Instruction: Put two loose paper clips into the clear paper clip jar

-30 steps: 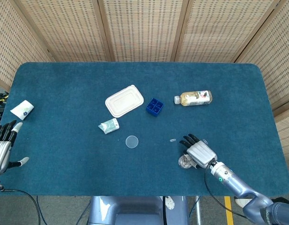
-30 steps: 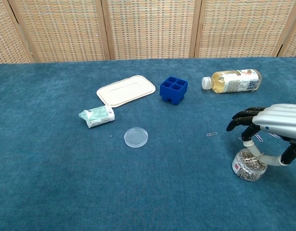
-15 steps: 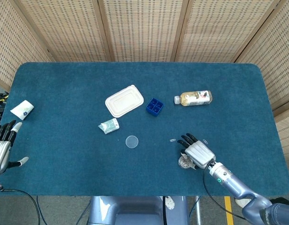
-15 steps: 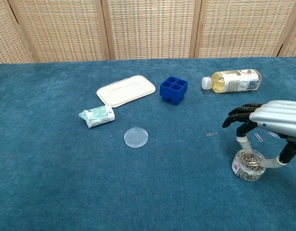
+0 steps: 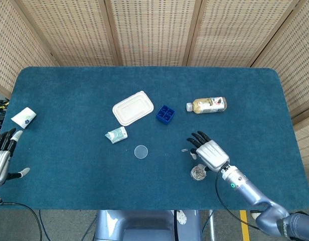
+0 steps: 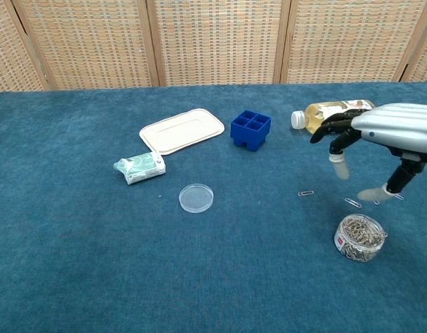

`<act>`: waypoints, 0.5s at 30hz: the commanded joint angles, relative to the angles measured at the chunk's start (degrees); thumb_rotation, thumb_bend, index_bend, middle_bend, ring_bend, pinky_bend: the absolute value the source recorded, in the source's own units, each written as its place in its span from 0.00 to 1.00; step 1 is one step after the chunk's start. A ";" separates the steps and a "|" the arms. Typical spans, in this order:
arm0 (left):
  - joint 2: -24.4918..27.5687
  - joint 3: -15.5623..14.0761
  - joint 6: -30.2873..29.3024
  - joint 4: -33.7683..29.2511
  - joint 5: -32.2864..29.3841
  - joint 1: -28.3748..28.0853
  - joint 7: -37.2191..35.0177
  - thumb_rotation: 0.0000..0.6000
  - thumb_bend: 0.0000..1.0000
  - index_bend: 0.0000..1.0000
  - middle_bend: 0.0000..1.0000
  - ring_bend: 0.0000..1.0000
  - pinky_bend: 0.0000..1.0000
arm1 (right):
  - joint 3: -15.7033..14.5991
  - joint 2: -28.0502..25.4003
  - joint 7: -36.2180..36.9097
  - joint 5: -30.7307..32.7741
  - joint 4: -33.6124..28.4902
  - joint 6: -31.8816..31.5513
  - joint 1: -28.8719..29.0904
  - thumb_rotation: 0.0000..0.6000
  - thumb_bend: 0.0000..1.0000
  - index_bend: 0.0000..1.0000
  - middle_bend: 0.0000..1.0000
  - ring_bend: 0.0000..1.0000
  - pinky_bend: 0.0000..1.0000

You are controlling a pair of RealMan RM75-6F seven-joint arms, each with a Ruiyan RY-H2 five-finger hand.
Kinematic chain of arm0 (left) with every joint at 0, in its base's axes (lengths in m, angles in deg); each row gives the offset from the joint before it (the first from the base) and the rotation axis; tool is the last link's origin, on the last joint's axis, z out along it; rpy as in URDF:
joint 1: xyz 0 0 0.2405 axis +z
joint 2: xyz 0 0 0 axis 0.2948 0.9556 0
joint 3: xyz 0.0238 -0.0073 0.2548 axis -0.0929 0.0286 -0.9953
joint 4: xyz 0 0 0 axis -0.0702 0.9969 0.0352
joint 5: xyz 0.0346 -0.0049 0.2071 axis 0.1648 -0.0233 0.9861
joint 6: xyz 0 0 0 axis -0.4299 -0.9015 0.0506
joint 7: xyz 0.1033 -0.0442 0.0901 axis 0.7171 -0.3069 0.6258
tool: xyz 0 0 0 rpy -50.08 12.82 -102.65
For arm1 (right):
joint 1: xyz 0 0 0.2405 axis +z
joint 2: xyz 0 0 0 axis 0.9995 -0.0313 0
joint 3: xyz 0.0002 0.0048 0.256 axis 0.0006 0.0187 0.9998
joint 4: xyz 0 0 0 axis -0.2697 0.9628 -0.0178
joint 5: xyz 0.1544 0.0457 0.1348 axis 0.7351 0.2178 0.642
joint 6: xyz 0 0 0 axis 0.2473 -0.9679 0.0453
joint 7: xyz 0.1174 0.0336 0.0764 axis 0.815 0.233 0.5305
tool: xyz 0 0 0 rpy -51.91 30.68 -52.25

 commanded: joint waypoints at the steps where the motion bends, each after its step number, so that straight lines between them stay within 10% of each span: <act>1: -0.01 -0.02 0.02 0.01 0.02 -0.01 0.03 1.00 0.11 0.00 0.00 0.00 0.00 | 2.36 1.04 -1.55 4.15 0.23 2.91 1.76 1.00 0.22 0.51 0.13 0.00 0.00; 15: -0.11 0.34 0.90 0.52 -1.06 -0.38 -0.14 1.00 0.11 0.00 0.00 0.00 0.00 | 6.97 12.17 -9.13 20.95 10.47 11.61 7.67 1.00 0.22 0.51 0.13 0.00 0.00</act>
